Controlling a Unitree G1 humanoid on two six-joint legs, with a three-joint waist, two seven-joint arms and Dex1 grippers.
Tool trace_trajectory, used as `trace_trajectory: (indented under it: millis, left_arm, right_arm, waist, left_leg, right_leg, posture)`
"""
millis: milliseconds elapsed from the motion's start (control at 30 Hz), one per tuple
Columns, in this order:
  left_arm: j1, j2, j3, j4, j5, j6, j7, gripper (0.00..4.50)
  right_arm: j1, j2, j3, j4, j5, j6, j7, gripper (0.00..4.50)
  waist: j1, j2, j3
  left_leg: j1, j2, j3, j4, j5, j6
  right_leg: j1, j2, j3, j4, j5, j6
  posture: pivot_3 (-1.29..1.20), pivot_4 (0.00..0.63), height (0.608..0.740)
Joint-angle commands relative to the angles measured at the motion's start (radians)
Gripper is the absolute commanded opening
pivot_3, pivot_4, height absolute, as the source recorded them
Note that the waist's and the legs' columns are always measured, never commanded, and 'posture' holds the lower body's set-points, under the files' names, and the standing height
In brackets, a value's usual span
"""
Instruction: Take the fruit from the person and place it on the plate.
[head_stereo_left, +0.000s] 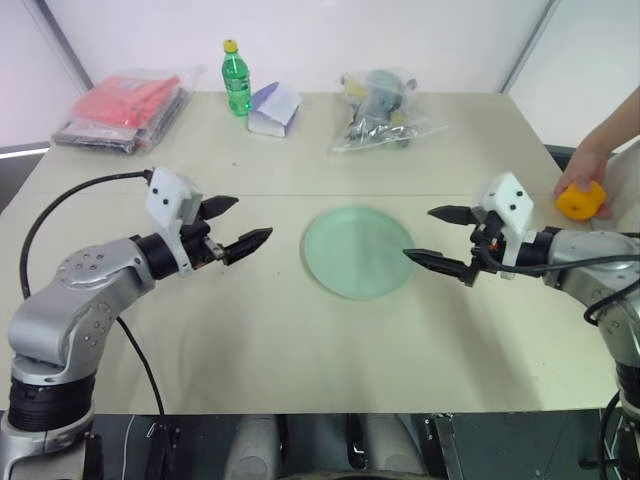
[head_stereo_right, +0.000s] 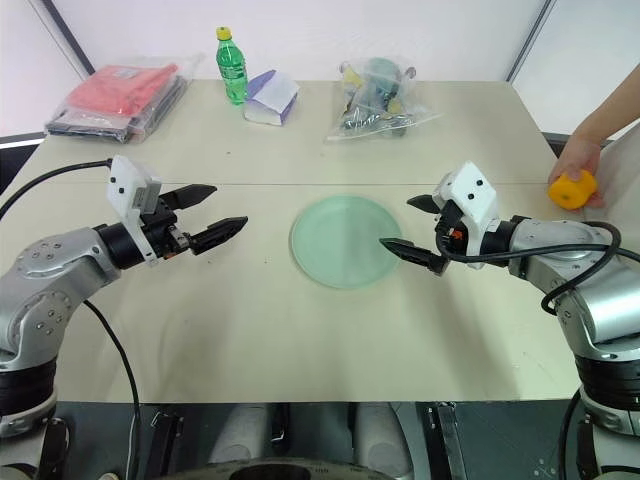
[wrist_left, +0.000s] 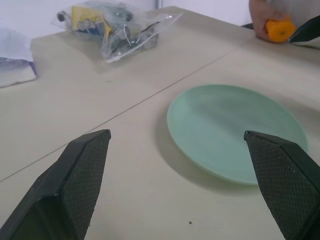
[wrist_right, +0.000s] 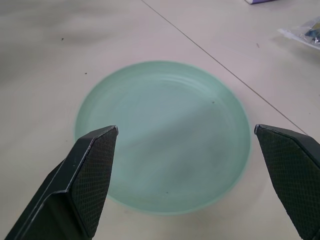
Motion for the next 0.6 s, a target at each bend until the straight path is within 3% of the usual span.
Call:
trace_trajectory:
  millis: [33,600]
  left_arm:
    - [0.006,0.021,0.03,-0.025,-0.026,-0.005,-0.019,4.48]
    - [0.035,0.034,0.055,-0.048,-0.058,-0.003,0.006,4.48]
  right_arm:
    - [0.002,-0.015,-0.024,-0.021,-0.004,-0.024,0.009,4.5]
    - [0.051,-0.035,-0.068,-0.027,0.0,-0.021,0.013,4.5]
  waist:
    - [0.0,0.0,0.0]
    - [0.0,0.0,0.0]
  left_leg:
    - [0.0,0.0,0.0,0.0,0.0,0.0]
    - [0.0,0.0,0.0,0.0,0.0,0.0]
  right_leg:
    - [0.0,0.0,0.0,0.0,0.0,0.0]
    - [0.0,0.0,0.0,0.0,0.0,0.0]
  posture:
    - [0.0,0.15,0.731]
    - [0.0,0.15,0.731]
